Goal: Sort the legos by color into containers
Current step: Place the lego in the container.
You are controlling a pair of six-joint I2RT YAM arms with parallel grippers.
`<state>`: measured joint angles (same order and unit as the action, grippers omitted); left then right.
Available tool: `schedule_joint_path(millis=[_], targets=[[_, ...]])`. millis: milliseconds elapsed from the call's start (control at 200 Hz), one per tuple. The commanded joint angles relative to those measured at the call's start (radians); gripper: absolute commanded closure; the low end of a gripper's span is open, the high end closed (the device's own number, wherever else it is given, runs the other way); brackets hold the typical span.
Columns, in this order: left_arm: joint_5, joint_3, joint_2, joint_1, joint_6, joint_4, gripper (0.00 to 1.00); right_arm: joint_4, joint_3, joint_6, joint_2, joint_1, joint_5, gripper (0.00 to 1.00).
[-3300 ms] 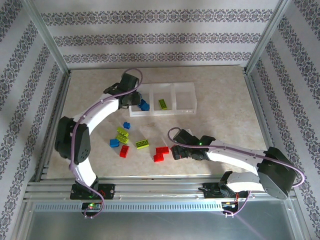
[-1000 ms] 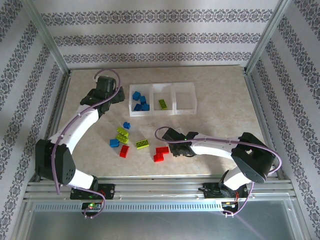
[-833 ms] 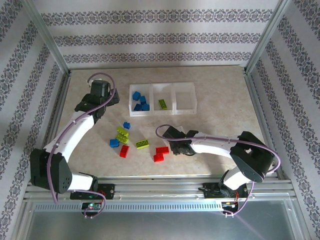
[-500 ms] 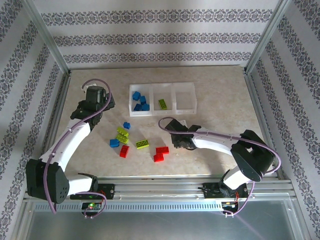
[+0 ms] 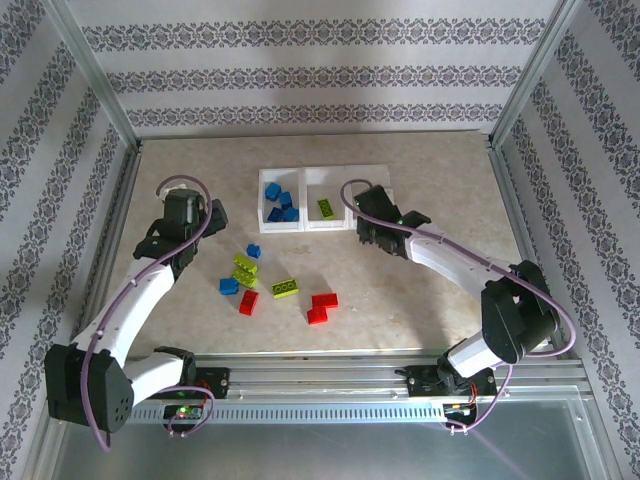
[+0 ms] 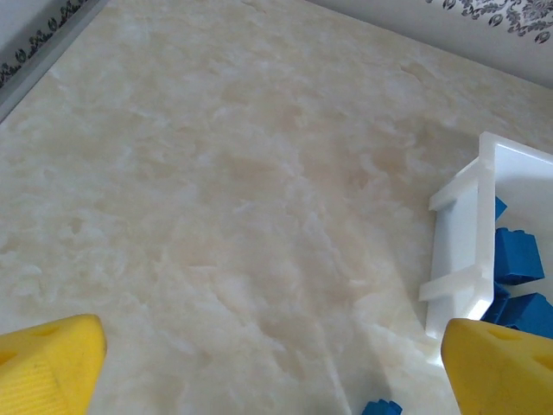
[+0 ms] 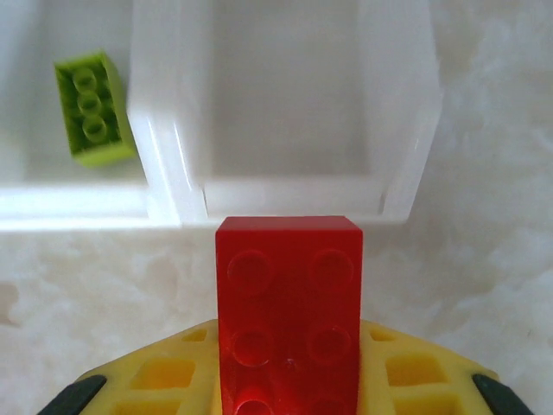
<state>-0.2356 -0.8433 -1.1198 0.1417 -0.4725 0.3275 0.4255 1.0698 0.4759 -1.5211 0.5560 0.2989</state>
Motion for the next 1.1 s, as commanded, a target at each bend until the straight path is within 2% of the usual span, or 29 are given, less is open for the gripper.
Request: schedule_joint_path(millis=[0,555,795,1009,1094], targets=[[0.026,0.021,0.034,-0.019,-0.019,-0.016,0.00,0.011,0.088,-0.071,-0.053,-0.024,0.013,0.77],[0.081,0.063,0.063,-0.030,-0.027,-0.031,0.00,0.027,0.367,-0.139,-0.356,-0.143,-0.083,0.74],[0.103,0.069,0.063,-0.036,-0.033,-0.021,0.00,0.052,0.463,-0.164,-0.472,-0.171,-0.079,0.71],[0.122,0.069,0.057,-0.040,-0.025,0.002,0.00,0.055,0.504,-0.168,-0.536,-0.186,-0.108,0.66],[0.121,0.070,0.054,-0.041,-0.025,0.007,0.00,0.055,0.507,-0.165,-0.544,-0.186,-0.113,0.61]])
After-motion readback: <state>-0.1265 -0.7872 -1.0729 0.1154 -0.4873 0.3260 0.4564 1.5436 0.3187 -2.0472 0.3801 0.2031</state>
